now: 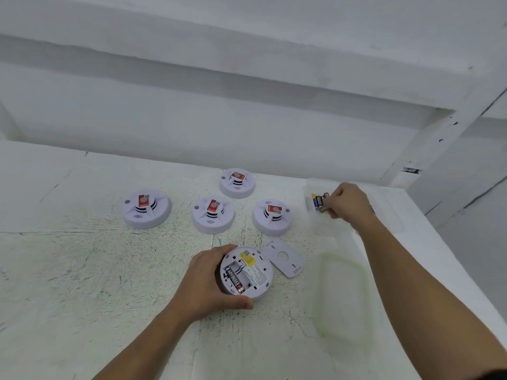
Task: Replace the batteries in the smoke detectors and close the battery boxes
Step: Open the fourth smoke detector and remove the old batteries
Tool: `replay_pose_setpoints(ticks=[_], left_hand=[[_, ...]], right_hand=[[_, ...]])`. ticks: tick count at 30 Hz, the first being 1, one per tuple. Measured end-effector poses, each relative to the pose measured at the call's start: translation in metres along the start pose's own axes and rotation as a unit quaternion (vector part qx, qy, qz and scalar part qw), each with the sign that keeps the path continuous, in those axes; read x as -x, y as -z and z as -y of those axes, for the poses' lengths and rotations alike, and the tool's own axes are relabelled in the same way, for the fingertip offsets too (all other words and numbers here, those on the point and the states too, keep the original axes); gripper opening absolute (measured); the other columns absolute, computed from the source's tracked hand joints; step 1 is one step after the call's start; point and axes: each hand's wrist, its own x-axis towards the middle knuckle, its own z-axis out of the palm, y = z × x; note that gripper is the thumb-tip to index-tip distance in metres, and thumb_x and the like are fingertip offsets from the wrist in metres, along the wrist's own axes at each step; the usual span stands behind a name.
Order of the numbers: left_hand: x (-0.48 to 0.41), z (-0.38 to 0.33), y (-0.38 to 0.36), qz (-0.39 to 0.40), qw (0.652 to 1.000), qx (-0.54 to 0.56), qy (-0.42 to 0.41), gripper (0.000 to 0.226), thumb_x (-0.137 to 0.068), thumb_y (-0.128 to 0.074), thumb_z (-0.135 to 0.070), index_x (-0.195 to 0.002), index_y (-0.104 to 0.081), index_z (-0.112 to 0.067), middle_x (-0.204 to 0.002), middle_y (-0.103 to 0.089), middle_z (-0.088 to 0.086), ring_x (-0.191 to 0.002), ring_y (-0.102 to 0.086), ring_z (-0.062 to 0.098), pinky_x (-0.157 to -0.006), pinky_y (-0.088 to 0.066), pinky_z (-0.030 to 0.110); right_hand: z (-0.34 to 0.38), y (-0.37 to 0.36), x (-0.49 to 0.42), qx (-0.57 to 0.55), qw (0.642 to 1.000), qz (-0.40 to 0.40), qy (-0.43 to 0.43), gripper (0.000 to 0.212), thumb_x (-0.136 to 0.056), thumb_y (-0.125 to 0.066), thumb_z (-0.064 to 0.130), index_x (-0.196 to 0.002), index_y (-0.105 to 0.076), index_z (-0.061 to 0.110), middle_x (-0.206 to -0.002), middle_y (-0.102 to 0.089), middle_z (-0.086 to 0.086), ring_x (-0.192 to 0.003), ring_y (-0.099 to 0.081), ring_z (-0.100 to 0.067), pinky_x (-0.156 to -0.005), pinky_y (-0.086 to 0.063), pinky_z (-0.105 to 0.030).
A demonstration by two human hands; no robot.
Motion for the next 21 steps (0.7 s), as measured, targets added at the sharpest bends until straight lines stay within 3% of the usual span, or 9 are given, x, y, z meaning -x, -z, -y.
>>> replay_pose_setpoints(ticks=[3,7,11,13,17,19,21], left_hand=[[0.000,-0.001,0.000,-0.003,1.000,0.002,0.003,0.103,-0.033,-0.082,-0.067,-0.124,-0.039,-0.047,-0.112,-0.038,-0.040,-0.106,-0.025,-0.026,-0.099,-0.031,0.026],[0.001,-0.003,0.001,0.003,1.000,0.003,0.003,0.099,-0.032,-0.081,-0.066,-0.119,-0.036,-0.052,-0.111,-0.036,-0.042,-0.105,-0.023,-0.029,-0.098,-0.029,0.025],[0.000,-0.003,0.002,0.003,1.000,0.004,0.002,0.095,-0.031,-0.078,-0.070,-0.114,-0.035,-0.055,-0.109,-0.036,-0.042,-0.105,-0.022,-0.031,-0.095,-0.028,0.023],[-0.001,-0.003,0.002,0.005,1.000,0.004,0.004,0.098,-0.031,-0.080,-0.069,-0.117,-0.035,-0.053,-0.109,-0.035,-0.042,-0.105,-0.022,-0.029,-0.095,-0.028,0.023],[-0.002,0.000,0.000,0.007,1.000,-0.005,0.005,0.106,-0.028,-0.076,-0.075,-0.123,-0.037,-0.049,-0.112,-0.034,-0.042,-0.108,-0.034,-0.010,-0.098,-0.030,0.025],[-0.002,0.002,-0.001,0.006,1.000,-0.013,0.007,0.108,-0.030,-0.076,-0.074,-0.127,-0.039,-0.046,-0.113,-0.034,-0.041,-0.112,-0.036,0.001,-0.097,-0.030,0.024],[-0.003,0.004,-0.001,0.005,1.000,-0.018,0.006,0.111,-0.030,-0.076,-0.076,-0.130,-0.040,-0.043,-0.114,-0.035,-0.041,-0.114,-0.036,0.002,-0.096,-0.030,0.023]], right_hand=[[-0.003,-0.010,-0.004,0.033,0.999,0.040,-0.007,0.020,-0.072,-0.068,0.000,-0.070,-0.049,0.007,-0.069,-0.063,-0.018,-0.063,-0.060,-0.027,-0.066,-0.053,-0.035],[-0.006,-0.018,-0.007,0.027,0.998,0.063,-0.016,0.014,-0.067,-0.065,-0.011,-0.076,-0.060,0.000,-0.085,-0.068,-0.025,-0.068,-0.062,-0.029,-0.075,-0.057,-0.044],[-0.005,-0.020,-0.012,0.034,0.995,0.086,-0.022,0.025,-0.067,-0.065,-0.014,-0.092,-0.064,-0.016,-0.078,-0.061,-0.017,-0.066,-0.057,-0.025,-0.066,-0.053,-0.035],[-0.004,-0.020,-0.014,0.046,0.994,0.099,-0.023,0.028,-0.068,-0.063,-0.014,-0.095,-0.065,-0.017,-0.073,-0.057,-0.012,-0.066,-0.054,-0.022,-0.063,-0.046,-0.031],[-0.003,-0.022,-0.015,0.068,0.990,0.124,-0.012,0.020,-0.074,-0.063,-0.011,-0.089,-0.074,-0.003,-0.079,-0.063,-0.010,-0.072,-0.058,-0.023,-0.071,-0.050,-0.029],[-0.005,-0.021,-0.019,0.060,0.990,0.126,-0.012,0.021,-0.075,-0.067,-0.009,-0.092,-0.074,-0.001,-0.085,-0.065,-0.010,-0.082,-0.062,-0.025,-0.083,-0.054,-0.035],[-0.008,-0.020,-0.023,0.035,0.990,0.132,-0.026,0.020,-0.077,-0.065,-0.010,-0.093,-0.073,-0.002,-0.088,-0.067,-0.013,-0.085,-0.064,-0.027,-0.089,-0.054,-0.041]])
